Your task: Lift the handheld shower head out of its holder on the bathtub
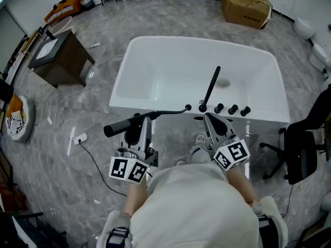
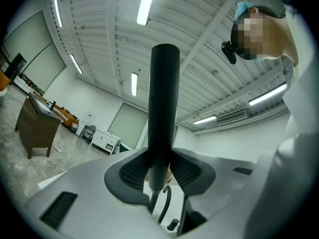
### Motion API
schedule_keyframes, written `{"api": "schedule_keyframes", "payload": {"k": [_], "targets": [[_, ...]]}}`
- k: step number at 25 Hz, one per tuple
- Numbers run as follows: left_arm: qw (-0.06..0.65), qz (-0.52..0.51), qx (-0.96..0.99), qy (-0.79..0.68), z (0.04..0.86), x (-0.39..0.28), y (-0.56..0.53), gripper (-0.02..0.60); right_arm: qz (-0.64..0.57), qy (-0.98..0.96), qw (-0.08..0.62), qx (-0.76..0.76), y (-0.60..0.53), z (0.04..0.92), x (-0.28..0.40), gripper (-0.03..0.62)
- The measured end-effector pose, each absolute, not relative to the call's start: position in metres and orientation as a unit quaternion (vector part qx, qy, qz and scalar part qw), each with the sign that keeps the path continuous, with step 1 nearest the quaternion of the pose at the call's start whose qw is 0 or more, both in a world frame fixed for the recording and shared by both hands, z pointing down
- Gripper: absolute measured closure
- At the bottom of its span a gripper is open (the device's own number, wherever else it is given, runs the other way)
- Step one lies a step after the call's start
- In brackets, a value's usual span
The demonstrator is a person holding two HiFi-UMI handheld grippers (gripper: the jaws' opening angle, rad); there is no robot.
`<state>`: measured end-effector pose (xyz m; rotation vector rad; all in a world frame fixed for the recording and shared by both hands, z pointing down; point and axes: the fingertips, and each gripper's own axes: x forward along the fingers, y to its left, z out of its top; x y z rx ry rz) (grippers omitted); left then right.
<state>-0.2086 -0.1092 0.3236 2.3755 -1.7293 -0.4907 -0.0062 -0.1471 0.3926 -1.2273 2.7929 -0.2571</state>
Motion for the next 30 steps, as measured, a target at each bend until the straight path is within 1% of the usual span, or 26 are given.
{"api": "schedule_keyframes", "payload": {"k": [15,30], "targets": [[0.092,-0.164,0.801,-0.568,0.3244,-0.2067,-0.1172,0.440,-0.064,0.909,0.023,-0.412,-0.1526,0.3920,-0.0050,0.574],[0.098,-0.162,0.798,-0.573,0.3267,-0.2098,-0.1182,0.440,-0.073,0.909,0.027,-0.410,-0.1535,0.3935,-0.0080,0.574]]}}
